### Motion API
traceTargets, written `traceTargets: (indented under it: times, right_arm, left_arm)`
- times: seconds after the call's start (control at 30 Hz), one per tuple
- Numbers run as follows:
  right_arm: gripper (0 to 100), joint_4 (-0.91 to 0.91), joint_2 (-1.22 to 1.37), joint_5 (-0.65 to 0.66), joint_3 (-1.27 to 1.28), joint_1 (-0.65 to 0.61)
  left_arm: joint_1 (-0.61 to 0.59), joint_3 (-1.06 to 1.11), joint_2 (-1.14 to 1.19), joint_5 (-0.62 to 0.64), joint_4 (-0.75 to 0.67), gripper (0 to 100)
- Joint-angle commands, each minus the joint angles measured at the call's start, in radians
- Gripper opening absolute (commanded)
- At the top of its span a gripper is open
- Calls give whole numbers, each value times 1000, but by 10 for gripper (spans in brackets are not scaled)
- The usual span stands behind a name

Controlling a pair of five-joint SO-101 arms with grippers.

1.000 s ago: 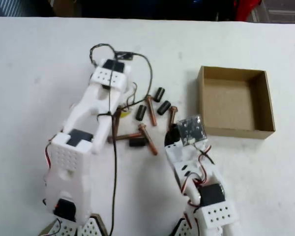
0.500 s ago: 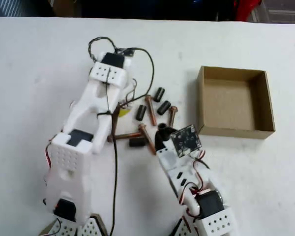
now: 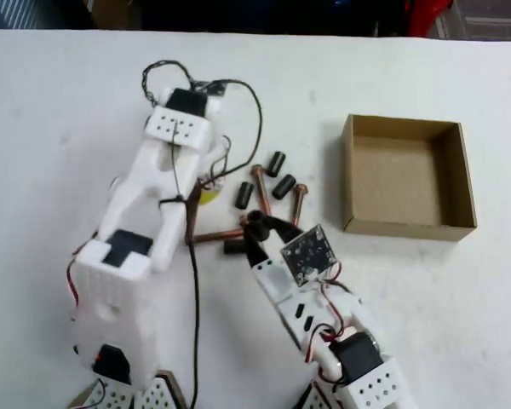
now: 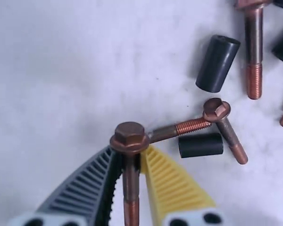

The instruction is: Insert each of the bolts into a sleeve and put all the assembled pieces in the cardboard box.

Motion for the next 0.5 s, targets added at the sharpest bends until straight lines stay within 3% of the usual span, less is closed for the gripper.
traceTargets:
  times: [0.0,0.33,0.47]
  right_arm:
    - [17,-56,-15,-6,9,-7]
    - [17,-67,-15,-8,9,-8]
    - [17,-67,-15,-149,9,-8]
  left_arm:
    - [-7,129,-179,-3,-104,20]
    - [8,466,-478,-3,-287,20]
    - [18,608,-596,-2,-391,20]
